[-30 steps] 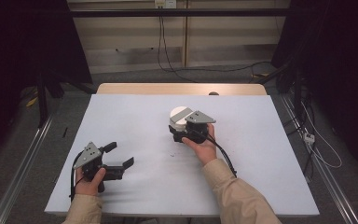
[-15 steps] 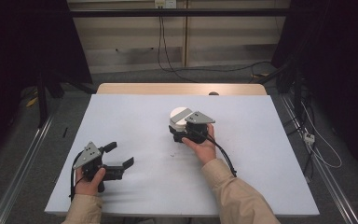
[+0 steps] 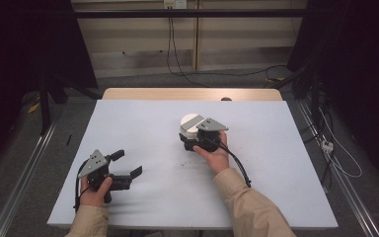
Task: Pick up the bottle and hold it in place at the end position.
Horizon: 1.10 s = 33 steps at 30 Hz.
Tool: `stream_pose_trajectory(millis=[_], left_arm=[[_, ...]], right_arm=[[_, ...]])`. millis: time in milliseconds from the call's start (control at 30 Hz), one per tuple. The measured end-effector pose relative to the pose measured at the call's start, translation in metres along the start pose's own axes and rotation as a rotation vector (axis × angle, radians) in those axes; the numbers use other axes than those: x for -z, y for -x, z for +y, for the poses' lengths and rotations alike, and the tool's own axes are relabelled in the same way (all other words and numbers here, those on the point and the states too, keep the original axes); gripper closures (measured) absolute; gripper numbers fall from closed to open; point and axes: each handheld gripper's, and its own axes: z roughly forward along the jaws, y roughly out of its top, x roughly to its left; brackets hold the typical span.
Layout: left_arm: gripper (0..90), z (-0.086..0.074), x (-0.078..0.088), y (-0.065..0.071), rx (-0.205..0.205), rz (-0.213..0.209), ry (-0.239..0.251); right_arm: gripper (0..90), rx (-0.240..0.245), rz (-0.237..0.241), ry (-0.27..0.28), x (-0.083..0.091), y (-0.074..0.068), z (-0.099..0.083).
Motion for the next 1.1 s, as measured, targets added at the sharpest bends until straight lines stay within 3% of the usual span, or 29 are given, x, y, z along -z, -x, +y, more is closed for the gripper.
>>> stream_pose_trajectory(millis=[200, 400, 533, 667, 867, 1100], left_arm=[[3.8, 0.0, 0.001, -0.001, 0.015, -0.003, 0.004], [3.9, 0.0, -0.001, -0.001, 0.007, -0.005, 0.002], [3.9, 0.002, -0.003, 0.0, 0.008, -0.009, 0.003], [3.9, 0.006, -0.006, 0.003, -0.003, -0.017, 0.0], [4.1, 0.014, -0.017, 0.008, -0.022, -0.007, -0.015], [4.5, 0.022, -0.034, 0.014, 0.004, -0.027, -0.041]], right_arm=[[18.6, 0.014, 0.002, -0.008, -0.002, -0.001, -0.003], [18.6, 0.025, 0.006, 0.0, -0.001, -0.001, -0.007], [18.6, 0.008, 0.015, 0.006, 0.001, 0.001, -0.009], [18.7, 0.029, 0.011, 0.01, 0.002, -0.001, -0.01], [18.7, 0.021, 0.011, 0.012, 0.001, 0.0, -0.01], [18.8, 0.011, 0.009, 0.016, 0.001, 0.0, -0.011]])
